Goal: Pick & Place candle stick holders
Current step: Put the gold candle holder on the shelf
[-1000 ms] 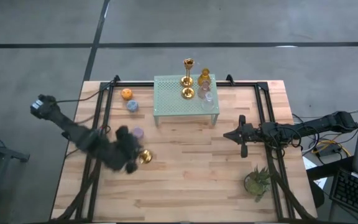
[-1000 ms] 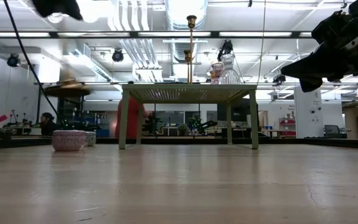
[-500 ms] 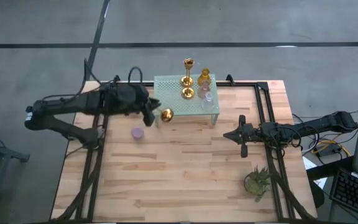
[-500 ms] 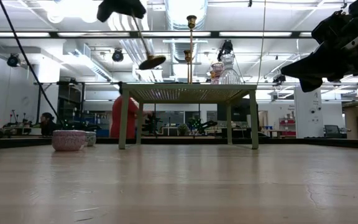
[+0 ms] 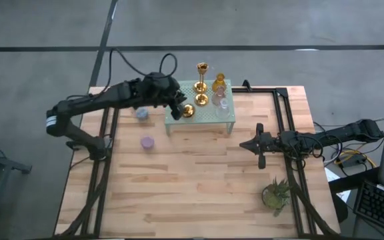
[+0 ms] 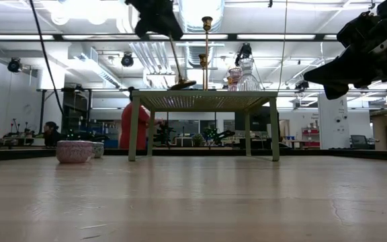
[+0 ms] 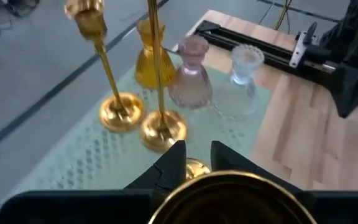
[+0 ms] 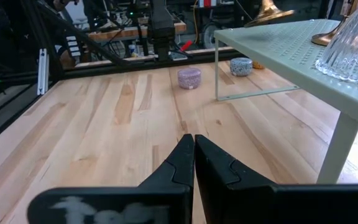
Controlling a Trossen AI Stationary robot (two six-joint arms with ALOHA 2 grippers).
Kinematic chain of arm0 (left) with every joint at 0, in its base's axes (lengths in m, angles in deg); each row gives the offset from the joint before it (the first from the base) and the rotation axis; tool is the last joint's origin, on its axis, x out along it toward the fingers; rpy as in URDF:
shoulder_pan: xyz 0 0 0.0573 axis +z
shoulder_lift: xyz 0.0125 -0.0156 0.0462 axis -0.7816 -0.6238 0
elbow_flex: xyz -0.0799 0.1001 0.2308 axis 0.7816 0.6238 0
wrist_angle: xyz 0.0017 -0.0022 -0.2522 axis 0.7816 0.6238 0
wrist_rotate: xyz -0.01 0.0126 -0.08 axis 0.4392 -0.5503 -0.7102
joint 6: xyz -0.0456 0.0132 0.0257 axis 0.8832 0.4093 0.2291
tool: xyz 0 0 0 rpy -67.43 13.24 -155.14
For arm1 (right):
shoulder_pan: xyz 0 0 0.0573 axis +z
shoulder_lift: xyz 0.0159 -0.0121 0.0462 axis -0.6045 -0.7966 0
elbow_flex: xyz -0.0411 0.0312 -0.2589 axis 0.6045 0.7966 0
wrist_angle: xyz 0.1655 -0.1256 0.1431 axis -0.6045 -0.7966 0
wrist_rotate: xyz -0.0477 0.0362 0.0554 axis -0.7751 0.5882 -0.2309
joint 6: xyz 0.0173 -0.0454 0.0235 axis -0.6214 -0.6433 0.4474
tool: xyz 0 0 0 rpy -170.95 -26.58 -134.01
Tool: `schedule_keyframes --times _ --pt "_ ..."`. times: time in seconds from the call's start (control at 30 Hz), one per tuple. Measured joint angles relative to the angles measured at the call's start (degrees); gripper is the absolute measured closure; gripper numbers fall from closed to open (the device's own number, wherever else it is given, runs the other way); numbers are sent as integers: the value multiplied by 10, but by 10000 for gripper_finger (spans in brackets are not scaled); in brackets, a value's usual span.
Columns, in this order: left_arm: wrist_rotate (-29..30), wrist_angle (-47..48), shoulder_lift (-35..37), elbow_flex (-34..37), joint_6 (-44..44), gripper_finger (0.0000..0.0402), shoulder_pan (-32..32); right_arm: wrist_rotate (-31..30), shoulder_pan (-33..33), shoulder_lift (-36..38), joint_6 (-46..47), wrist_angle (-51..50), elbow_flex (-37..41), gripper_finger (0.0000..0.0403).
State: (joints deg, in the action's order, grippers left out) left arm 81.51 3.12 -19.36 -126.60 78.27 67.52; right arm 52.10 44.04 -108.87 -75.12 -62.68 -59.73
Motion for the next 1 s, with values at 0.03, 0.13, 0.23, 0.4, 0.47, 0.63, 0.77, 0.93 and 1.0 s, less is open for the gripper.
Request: schedule_keyframes --times 0.03,0.13,0.23,0.4,0.47,0.63,0.77,0.93,1.0 --pt "0 6 -10 -12 -7 330 2 0 0 0 0 0 0 394" --pt "0 27 -41 -43 -10 325 3 0 0 0 0 0 0 394" --pt "0 37 -68 -67 -15 317 5 0 0 0 0 0 0 394" --pt "0 34 -94 -82 -16 325 7 0 0 0 0 0 0 394" --pt "3 34 -99 -82 -17 328 7 0 0 0 0 0 0 394" --pt "2 36 -100 -82 -17 326 7 0 0 0 0 0 0 394" --pt "0 38 -97 -81 -17 318 7 0 0 0 0 0 0 394" --pt "0 39 -95 -80 -21 300 7 0 0 0 0 0 0 394" --pt "0 39 -94 -80 -22 289 7 0 0 0 0 0 0 394"
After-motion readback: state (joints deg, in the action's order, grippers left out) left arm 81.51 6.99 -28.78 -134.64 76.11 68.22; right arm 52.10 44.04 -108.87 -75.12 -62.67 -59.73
